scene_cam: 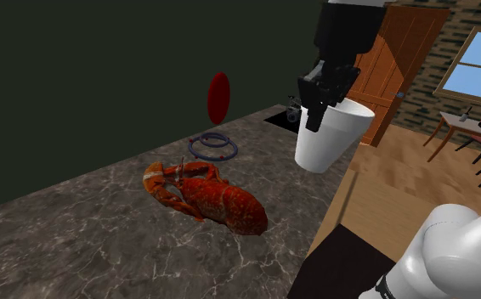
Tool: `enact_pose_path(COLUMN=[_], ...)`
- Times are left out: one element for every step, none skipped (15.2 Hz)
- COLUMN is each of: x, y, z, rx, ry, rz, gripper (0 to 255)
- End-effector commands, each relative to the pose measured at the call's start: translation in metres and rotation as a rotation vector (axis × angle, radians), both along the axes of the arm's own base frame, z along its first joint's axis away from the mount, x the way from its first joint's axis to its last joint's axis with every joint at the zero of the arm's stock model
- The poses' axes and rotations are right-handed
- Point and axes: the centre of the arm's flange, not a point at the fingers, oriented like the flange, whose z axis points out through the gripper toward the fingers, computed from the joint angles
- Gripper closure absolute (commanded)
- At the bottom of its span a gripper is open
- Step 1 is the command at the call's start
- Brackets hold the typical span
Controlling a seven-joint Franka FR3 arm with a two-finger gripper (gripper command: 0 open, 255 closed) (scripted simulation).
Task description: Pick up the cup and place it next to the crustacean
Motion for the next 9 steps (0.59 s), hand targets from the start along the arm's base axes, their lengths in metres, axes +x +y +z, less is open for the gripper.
enact_pose_path(x=[-0.009, -0.012, -0.016, -0.019, -0.022, -0.026, -0.029, -0.032, -0.036], y=[0.023, 0.036, 0.049, 0.062, 0.074, 0.087, 0.100, 0.113, 0.125], z=[0.000, 0.000, 0.000, 0.000, 0.000, 0.000, 0.000, 0.000, 0.000], rx=[0.000, 0.000, 0.000, 0.000, 0.000, 0.000, 0.000, 0.000, 0.001], ry=[-0.001, -0.001, -0.001, -0.001, -0.001, -0.001, -0.001, -0.001, -0.001], rz=[-0.002, -0.002, -0.002, -0.002, -0.002, -0.002, -0.002, -0.002, -0.002], gripper=[255, 255, 255, 255, 255, 255, 255, 255, 255])
